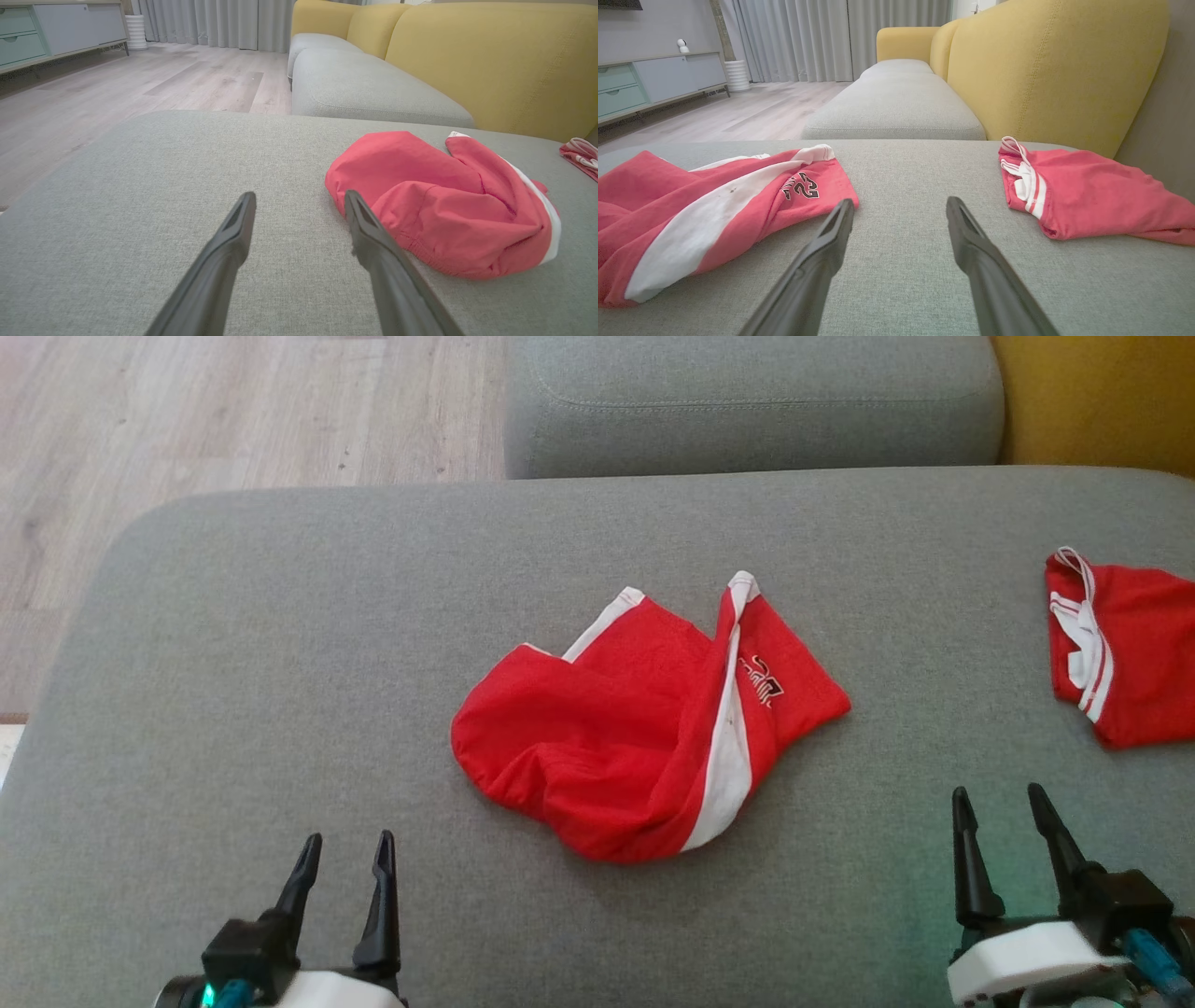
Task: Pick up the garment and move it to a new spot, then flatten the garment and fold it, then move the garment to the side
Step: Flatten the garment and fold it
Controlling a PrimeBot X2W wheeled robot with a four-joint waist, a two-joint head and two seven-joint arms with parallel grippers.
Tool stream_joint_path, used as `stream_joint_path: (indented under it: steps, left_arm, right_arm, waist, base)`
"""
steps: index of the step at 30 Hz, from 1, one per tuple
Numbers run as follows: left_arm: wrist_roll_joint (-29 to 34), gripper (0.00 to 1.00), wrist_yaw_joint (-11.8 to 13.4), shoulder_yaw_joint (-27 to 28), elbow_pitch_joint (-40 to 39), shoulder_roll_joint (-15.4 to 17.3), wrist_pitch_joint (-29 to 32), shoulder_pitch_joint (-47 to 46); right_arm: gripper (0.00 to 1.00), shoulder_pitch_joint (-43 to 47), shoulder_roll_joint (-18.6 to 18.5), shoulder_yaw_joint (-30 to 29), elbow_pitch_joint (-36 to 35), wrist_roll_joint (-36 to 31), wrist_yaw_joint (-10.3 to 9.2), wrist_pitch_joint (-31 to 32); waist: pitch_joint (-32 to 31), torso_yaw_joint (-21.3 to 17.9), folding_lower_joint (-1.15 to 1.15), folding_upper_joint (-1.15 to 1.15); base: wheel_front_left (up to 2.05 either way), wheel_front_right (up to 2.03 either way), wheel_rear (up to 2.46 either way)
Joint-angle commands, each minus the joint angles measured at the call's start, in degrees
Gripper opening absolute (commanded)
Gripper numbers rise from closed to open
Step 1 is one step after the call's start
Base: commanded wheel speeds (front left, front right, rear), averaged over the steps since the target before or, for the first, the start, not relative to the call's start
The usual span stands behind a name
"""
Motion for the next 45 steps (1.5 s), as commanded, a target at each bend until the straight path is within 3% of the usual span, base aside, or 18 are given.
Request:
stream_joint_path:
  steps: [1,10,21,28,35,43,45]
  left_arm:
    - [0.9,1.0,-0.2,1.8,-1.7,-0.3,-0.7,-2.0]
    - [0.2,1.0,-0.2,0.2,-1.7,-0.4,-0.7,-2.6]
    - [-2.8,1.0,-4.3,-13.0,5.7,-0.4,-0.7,-10.1]
    - [-5.8,1.0,-4.6,-17.9,15.0,-0.4,-0.7,-12.7]
    - [-7.5,1.0,-3.2,-19.4,19.5,-0.4,-0.7,-18.3]
    - [-9.0,1.0,-5.3,-21.2,19.1,-0.4,-0.7,-23.1]
    - [-10.1,0.64,-5.8,-22.0,17.8,-0.4,-0.7,-23.6]
  right_arm:
    - [1.0,-1.0,-0.5,1.7,-1.6,0.5,-0.05,-0.6]
    - [1.0,-1.0,-0.5,2.3,-1.7,0.4,-0.05,-0.6]
    - [1.0,-4.6,-0.5,3.7,-2.9,-0.6,-0.05,-0.6]
    - [1.0,-5.7,-0.5,3.4,-3.2,-1.1,-0.05,-0.6]
    - [1.0,-7.2,-0.5,3.9,-3.7,-1.1,-0.05,-0.6]
    - [1.0,-8.7,-0.5,4.3,-3.5,-0.7,-0.05,-0.6]
    - [1.0,-8.8,-0.5,4.1,-3.3,-0.6,-0.05,-0.6]
  waist:
    - [0.0,0.0,0.0,0.0]
    - [0.3,-0.4,0.0,0.0]
    - [6.2,-3.6,0.0,0.0]
    - [9.2,-6.1,0.0,0.0]
    - [12.4,-8.0,0.0,0.0]
    - [13.8,-9.4,0.0,0.0]
    - [13.7,-9.4,0.0,0.0]
  base:
    - [0.0,0.0,0.0]
    - [0.0,0.0,0.0]
    - [0.0,0.0,0.0]
    - [0.0,0.0,0.0]
    - [0.0,0.0,0.0]
    - [0.0,0.0,0.0]
    - [0.0,0.0,0.0]
